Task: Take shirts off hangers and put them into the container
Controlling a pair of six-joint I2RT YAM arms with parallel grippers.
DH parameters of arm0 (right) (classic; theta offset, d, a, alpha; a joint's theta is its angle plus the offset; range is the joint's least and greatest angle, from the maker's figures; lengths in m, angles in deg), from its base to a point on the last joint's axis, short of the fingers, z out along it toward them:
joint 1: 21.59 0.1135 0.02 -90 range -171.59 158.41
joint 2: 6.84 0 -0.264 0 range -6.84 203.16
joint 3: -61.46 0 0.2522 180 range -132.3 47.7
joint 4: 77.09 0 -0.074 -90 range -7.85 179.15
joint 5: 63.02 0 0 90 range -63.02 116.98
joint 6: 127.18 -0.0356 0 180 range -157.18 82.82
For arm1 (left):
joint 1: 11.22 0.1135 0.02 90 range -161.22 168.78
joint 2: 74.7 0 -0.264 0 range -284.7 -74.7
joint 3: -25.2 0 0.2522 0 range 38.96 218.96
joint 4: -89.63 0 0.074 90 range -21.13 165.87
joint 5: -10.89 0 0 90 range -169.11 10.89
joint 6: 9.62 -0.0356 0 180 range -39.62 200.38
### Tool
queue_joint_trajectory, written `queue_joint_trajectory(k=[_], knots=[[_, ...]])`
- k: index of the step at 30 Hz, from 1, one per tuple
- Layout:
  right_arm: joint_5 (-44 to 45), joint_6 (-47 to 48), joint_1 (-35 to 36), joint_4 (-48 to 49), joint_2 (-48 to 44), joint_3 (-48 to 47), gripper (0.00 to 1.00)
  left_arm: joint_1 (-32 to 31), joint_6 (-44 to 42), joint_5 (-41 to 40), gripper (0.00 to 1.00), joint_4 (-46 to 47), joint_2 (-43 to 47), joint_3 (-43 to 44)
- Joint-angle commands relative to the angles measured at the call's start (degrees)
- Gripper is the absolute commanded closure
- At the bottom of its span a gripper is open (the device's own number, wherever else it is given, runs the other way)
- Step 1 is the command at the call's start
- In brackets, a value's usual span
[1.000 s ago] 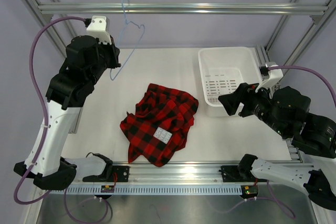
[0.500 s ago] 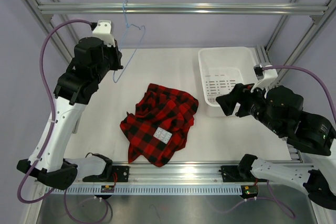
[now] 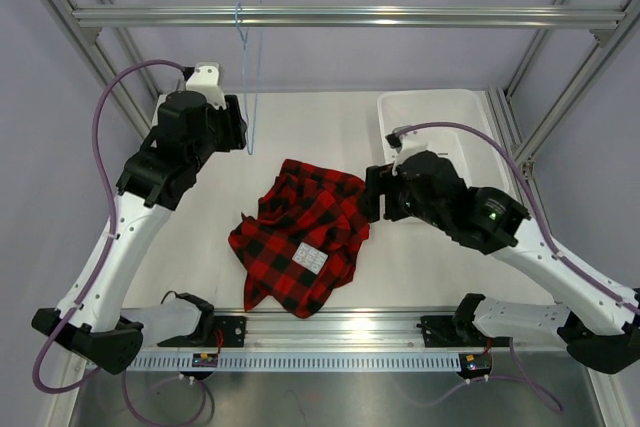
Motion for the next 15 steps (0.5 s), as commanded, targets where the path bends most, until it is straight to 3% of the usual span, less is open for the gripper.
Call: queue_joint_trajectory(k=[1, 5, 7, 10, 15], knots=[[-4.4, 0.5, 0.5, 7.2, 0.8, 2.2, 0.24, 0.3, 0.9, 0.0, 0.45, 2.6, 2.9, -0.5], [-7.3, 0.5, 0.5, 13.6, 7.0, 7.2, 0.15, 0.3, 1.8, -2.8, 0.22, 1.5, 5.3, -0.8], [-7.6, 0.3, 0.4, 15.9, 9.4, 8.6, 0.05, 0.3, 3.0, -5.3, 0.09, -0.6, 6.4, 0.0], [-7.2, -0.2, 0.5, 20.6, 14.3, 11.0, 0.0, 0.3, 4.4, -7.5, 0.01, -4.7, 7.9, 2.5], [-12.2, 0.9, 0.5, 29.8, 23.1, 14.2, 0.01, 0.4, 5.4, -8.6, 0.01, -8.9, 12.7, 4.2]])
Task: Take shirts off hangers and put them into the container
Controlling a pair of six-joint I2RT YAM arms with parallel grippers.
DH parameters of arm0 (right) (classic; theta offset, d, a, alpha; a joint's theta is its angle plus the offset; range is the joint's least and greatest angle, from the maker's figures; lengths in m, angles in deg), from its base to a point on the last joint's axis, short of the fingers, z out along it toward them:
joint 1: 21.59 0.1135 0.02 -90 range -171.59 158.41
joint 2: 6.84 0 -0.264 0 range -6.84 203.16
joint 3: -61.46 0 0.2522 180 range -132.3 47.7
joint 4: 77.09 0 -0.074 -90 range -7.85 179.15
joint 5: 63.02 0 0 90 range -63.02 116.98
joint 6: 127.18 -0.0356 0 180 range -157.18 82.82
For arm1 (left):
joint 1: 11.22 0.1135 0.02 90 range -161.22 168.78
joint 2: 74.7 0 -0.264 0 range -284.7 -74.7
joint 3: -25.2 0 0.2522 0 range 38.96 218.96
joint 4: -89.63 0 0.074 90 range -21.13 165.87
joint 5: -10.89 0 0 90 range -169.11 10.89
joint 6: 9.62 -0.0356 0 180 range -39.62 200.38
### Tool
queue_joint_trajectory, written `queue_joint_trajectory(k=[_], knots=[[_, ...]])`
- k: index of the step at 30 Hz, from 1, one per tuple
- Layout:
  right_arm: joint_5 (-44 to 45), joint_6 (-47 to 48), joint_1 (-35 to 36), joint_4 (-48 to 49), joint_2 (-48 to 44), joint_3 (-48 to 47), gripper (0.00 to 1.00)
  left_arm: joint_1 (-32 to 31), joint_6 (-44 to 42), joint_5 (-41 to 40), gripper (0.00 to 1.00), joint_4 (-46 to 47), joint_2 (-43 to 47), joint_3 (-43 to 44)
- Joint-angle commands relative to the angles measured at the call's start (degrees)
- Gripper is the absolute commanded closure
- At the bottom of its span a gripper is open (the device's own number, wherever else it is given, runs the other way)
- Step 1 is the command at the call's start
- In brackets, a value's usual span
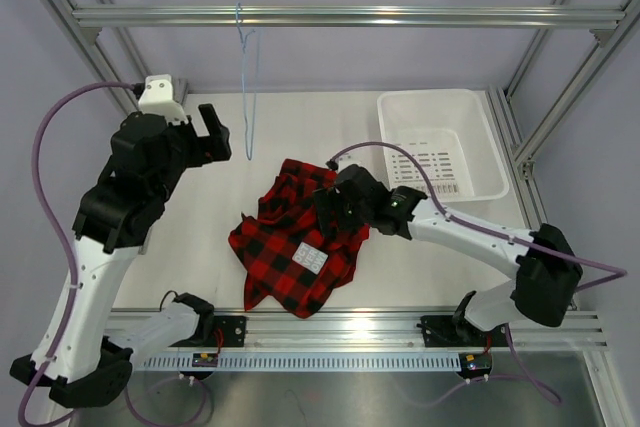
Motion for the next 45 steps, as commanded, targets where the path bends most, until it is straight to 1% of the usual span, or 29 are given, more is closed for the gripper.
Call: queue_joint_trajectory(k=[1, 2, 4, 7, 8, 11, 14, 18, 19, 21, 22, 25, 26, 28, 29, 30, 31, 32, 33, 34, 35, 36, 37, 38, 42, 45], knots=[[-4.9, 1.4, 0.5, 10.7, 3.4, 1.5, 0.01, 0.3, 1.9, -2.1, 0.01, -3.5, 3.8, 2.8], [-5.8, 1.8, 0.6, 13.8, 5.7, 2.3, 0.01, 0.3, 2.5, -2.0, 0.01, -3.9, 4.6, 2.5], [-6.3, 3.4, 0.7, 15.8, 7.9, 2.4, 0.0, 0.3, 3.3, 0.4, 0.01, -3.3, 7.7, 1.5], [-11.3, 7.6, 1.6, 19.0, 12.5, 2.0, 0.01, 0.4, 3.7, 3.8, 0.01, -2.4, 11.0, -0.9], [-12.2, 10.2, 2.4, 20.7, 13.7, 1.8, 0.01, 0.3, 3.7, 4.5, 0.01, -2.2, 11.6, -1.4], [-16.1, 12.8, 5.1, 24.2, 15.5, 2.0, 0.01, 0.3, 3.4, 7.0, 0.01, -2.3, 11.9, -2.4], [-19.3, 13.0, 5.9, 26.4, 17.2, 2.6, 0.01, 0.4, 3.4, 9.6, 0.01, -2.7, 11.4, -3.0], [-23.1, 13.0, 7.7, 32.6, 17.7, 4.8, 0.01, 0.3, 3.4, 11.4, 0.01, -1.5, 12.1, -5.2], [-22.8, 12.5, 7.7, 32.6, 18.2, 3.8, 0.01, 0.3, 3.4, 11.7, 0.01, -1.6, 12.1, -5.8], [-19.7, 12.0, 7.8, 28.7, 21.6, 1.8, 0.01, 0.3, 3.5, 11.8, 0.01, -1.8, 12.3, -6.1], [-18.3, 11.9, 7.9, 24.9, 22.9, -0.4, 0.0, 0.3, 3.6, 12.0, 0.01, -1.6, 12.5, -6.6], [-9.9, 9.9, 8.2, 20.4, 29.7, -4.0, 0.0, 0.3, 4.0, 12.7, 0.01, -1.3, 13.2, -7.0], [-5.1, 8.3, 8.4, 19.5, 30.9, -4.9, 0.01, 0.3, 4.1, 13.0, 0.01, -1.1, 13.6, -7.4], [-1.9, 5.7, 8.5, 19.3, 33.1, -5.5, 0.01, 0.3, 4.4, 13.0, 0.01, -1.1, 14.0, -8.0], [2.0, 4.6, 8.7, 18.9, 33.6, -5.7, 0.03, 0.3, 4.5, 13.1, 0.01, -1.0, 14.3, -8.6], [3.5, 4.0, 8.7, 18.7, 33.9, -5.7, 0.05, 0.2, 4.6, 13.2, 0.01, -1.0, 14.6, -8.8], [5.6, 3.0, 8.7, 17.9, 34.2, -6.1, 0.07, 0.3, 4.7, 13.5, 0.01, -0.8, 14.8, -9.1], [8.7, 1.1, 8.7, 17.4, 34.6, -6.3, 0.14, 0.3, 4.8, 13.7, 0.01, -0.8, 14.9, -9.3], [9.8, 0.8, 8.7, 17.1, 34.7, -6.5, 0.35, 0.3, 4.8, 14.0, 0.01, -0.8, 15.0, -9.5], [11.3, -0.7, 8.7, 15.8, 34.7, -7.0, 0.49, 0.3, 4.9, 14.3, 0.01, -0.8, 15.1, -9.5], [14.2, -1.2, 8.8, 15.0, 34.7, -7.2, 0.65, 0.3, 5.0, 14.4, 0.01, -0.8, 15.2, -9.6], [15.8, -1.7, 8.8, 14.3, 34.4, -7.5, 0.9, 0.3, 5.0, 14.5, 0.01, -0.8, 15.4, -9.7], [17.0, -2.2, 8.8, 13.0, 33.5, -7.6, 0.97, 0.3, 5.0, 14.6, 0.01, -0.7, 15.6, -9.9], [18.6, -2.0, 8.8, 12.6, 32.9, -7.6, 1.0, 0.2, 5.1, 14.5, 0.01, -0.7, 15.7, -10.1], [21.3, -0.7, 8.8, 9.8, 27.0, -8.4, 1.0, 0.3, 5.4, 14.8, 0.01, 0.1, 16.2, -11.4], [21.3, 2.3, 8.8, 6.4, 18.6, -10.4, 1.0, 0.3, 5.9, 15.4, 0.01, 0.7, 16.6, -12.9]])
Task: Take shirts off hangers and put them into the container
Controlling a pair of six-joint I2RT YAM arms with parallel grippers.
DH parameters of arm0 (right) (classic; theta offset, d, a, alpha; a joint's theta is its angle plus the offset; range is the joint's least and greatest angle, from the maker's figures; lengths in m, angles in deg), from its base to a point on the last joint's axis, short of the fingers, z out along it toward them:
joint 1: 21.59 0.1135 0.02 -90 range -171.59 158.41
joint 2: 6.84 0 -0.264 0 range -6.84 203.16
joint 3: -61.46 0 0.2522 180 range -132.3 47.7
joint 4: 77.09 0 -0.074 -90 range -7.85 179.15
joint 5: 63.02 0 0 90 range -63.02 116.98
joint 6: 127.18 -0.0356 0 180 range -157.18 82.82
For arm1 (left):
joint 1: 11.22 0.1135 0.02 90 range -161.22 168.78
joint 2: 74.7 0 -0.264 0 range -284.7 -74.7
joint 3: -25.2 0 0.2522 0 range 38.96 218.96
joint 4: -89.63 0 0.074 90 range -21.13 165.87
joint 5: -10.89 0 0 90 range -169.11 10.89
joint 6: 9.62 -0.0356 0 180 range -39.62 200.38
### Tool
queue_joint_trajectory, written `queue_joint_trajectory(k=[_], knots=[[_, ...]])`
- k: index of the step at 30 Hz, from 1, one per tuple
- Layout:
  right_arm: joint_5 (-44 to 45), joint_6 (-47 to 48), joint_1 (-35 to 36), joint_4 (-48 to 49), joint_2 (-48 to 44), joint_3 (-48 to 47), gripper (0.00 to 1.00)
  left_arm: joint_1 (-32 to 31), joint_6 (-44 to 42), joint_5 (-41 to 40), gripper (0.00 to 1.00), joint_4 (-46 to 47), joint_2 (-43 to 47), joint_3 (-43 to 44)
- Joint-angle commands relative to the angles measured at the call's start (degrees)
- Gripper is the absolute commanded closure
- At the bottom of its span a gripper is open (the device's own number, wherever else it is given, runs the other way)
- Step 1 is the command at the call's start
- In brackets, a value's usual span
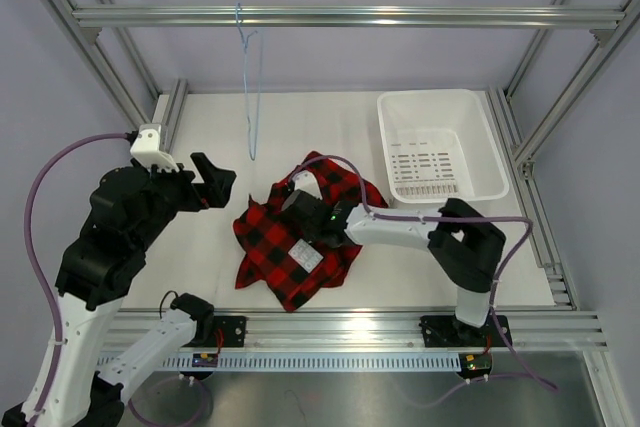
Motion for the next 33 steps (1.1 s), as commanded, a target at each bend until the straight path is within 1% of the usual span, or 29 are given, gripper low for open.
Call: queue_joint_trajectory(k=[1, 3, 4, 6, 7, 10, 13, 16, 19, 21, 22, 23, 24, 25, 26, 27, 28, 29, 30, 33], knots=[[5.4, 3.3, -0.2, -6.4, -14.2, -3.6, 1.0, 0.3, 0.9, 2.5, 0.01, 3.5, 0.7, -1.4], [4.9, 5.2, -0.1, -9.2, -19.1, -7.3, 1.0, 0.3, 1.2, 2.2, 0.01, 3.9, 1.2, -1.8], [4.8, 7.0, -0.2, -9.9, -23.7, -8.7, 1.0, 0.3, 1.2, 2.1, 0.01, 3.9, 1.5, -2.0], [5.3, 8.5, -0.1, -12.2, -27.8, -13.1, 1.0, 0.3, 1.2, 2.0, 0.01, 4.0, 1.8, -2.2], [6.1, 10.3, -0.3, -12.6, -31.3, -14.5, 1.0, 0.3, 1.3, 1.9, 0.01, 4.0, 1.9, -2.2], [7.0, 13.1, -1.8, -14.9, -36.2, -19.7, 1.0, 0.2, 1.4, 2.4, 0.01, 4.0, 2.1, -2.3], [10.3, 17.1, -3.6, -17.0, -38.1, -24.5, 1.0, 0.2, 1.7, 3.0, 0.01, 4.3, 2.2, -2.4], [17.1, 20.8, -5.0, -17.9, -39.5, -27.9, 1.0, 0.3, 1.9, 3.6, 0.01, 4.5, 2.3, -2.5], [23.3, 23.6, -6.1, -14.2, -42.9, -25.8, 1.0, 0.3, 1.8, 3.5, 0.01, 4.5, 2.5, -2.4], [24.9, 23.7, -7.8, -11.1, -45.2, -22.6, 1.0, 0.2, 1.8, 3.6, 0.01, 4.4, 2.9, -2.4], [25.3, 23.4, -9.9, -10.3, -47.0, -21.4, 1.0, 0.3, 1.9, 3.7, 0.01, 4.5, 2.9, -2.4], [29.3, 23.5, -10.7, -9.1, -47.7, -20.2, 1.0, 0.3, 1.9, 3.8, 0.01, 4.5, 3.0, -2.5], [30.9, 24.2, -11.6, -6.4, -48.5, -17.7, 1.0, 0.3, 1.9, 4.1, 0.01, 4.4, 2.9, -2.5], [34.1, 26.7, -13.8, -4.6, -49.6, -16.3, 1.0, 0.2, 2.0, 4.2, 0.01, 4.5, 3.0, -2.5], [35.1, 28.0, -15.1, -2.3, -50.0, -14.9, 1.0, 0.2, 2.0, 4.4, 0.01, 4.7, 3.0, -2.5], [35.5, 29.3, -16.6, 1.0, -50.4, -12.4, 1.0, 0.3, 2.1, 4.6, 0.01, 4.8, 3.1, -2.6], [35.3, 30.4, -18.4, 1.7, -50.5, -11.7, 1.0, 0.2, 2.3, 4.6, 0.01, 5.0, 3.1, -2.6], [34.0, 30.2, -22.3, 1.9, -50.4, -11.2, 1.0, 0.2, 2.5, 4.6, 0.01, 5.2, 3.1, -2.6], [33.3, 29.5, -24.3, 1.4, -50.1, -10.7, 1.0, 0.2, 2.6, 6.2, 0.01, 5.4, 3.1, -2.7], [30.5, 28.1, -30.3, 0.7, -47.7, -10.4, 1.0, 0.2, 2.6, 6.4, 0.01, 5.7, 3.1, -3.0]])
